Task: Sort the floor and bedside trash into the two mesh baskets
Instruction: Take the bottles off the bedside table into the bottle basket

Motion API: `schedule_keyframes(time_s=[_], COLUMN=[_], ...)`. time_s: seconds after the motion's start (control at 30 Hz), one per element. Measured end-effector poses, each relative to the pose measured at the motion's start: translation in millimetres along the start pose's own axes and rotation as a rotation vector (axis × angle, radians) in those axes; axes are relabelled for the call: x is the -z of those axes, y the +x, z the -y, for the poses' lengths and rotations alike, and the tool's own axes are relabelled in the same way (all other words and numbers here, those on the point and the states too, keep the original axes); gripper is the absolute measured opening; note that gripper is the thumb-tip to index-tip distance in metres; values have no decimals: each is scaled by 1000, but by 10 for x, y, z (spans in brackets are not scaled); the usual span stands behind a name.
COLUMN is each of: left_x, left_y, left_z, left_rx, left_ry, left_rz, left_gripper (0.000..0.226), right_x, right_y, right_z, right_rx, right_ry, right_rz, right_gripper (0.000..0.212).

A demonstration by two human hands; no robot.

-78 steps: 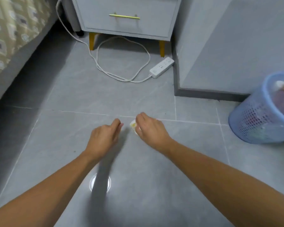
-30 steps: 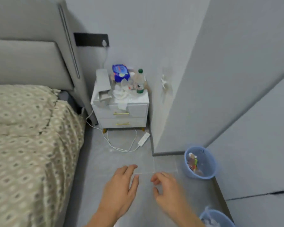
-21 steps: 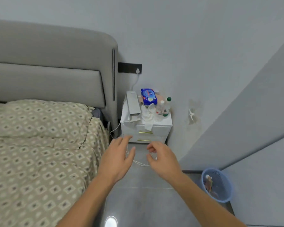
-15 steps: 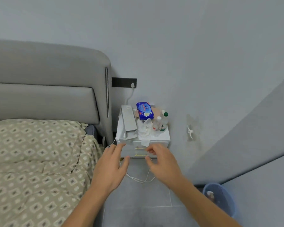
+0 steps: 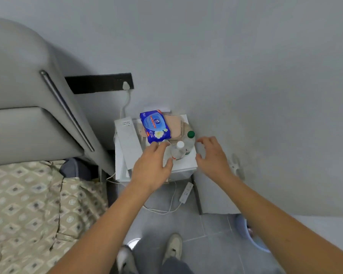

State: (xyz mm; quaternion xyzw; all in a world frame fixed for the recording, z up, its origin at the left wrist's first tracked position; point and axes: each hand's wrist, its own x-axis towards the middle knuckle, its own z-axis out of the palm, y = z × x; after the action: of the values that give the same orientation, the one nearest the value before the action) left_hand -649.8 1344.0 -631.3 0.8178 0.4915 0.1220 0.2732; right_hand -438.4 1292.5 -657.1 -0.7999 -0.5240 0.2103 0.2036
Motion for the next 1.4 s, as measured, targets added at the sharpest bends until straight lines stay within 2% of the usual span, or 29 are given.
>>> schedule_keyframes(time_s=[0.17, 0.3, 0.4, 0.63, 0.8, 0.97, 1.2, 1.4], left_x=[-642, -1038, -1275, -1331, -1029, -1038, -1470, -2156], left_y=[975, 1352, 1453, 1378, 812, 20, -1166, -2140], left_z=[265, 491, 648, 724, 585, 399, -84, -722], left_rx=[-74, -144, -217, -325, -358, -397, -438, -506], left_ry=[98, 114, 136, 122, 105, 92, 156, 230], left_rz=[125, 184, 229, 200, 211, 293, 332, 442], left_gripper=[53, 59, 51, 28, 23, 20, 21, 30], right_x=[-341, -616, -819, -957, -871, -985, -1324, -1060], right_y=[941, 1321, 1389, 1118, 267, -816, -2622, -4170], right_z=[-263, -410, -522, -578, -526, -685, -1201, -1850], right_rx=[-2, 56, 47, 10, -66, -178, -348, -550], right_ry=[-114, -170, -196, -144, -76, -12, 106, 189], right_rz=[17, 46, 81, -13, -104, -165, -200, -339], right_gripper=[53, 55, 47, 28, 25, 23, 25, 23])
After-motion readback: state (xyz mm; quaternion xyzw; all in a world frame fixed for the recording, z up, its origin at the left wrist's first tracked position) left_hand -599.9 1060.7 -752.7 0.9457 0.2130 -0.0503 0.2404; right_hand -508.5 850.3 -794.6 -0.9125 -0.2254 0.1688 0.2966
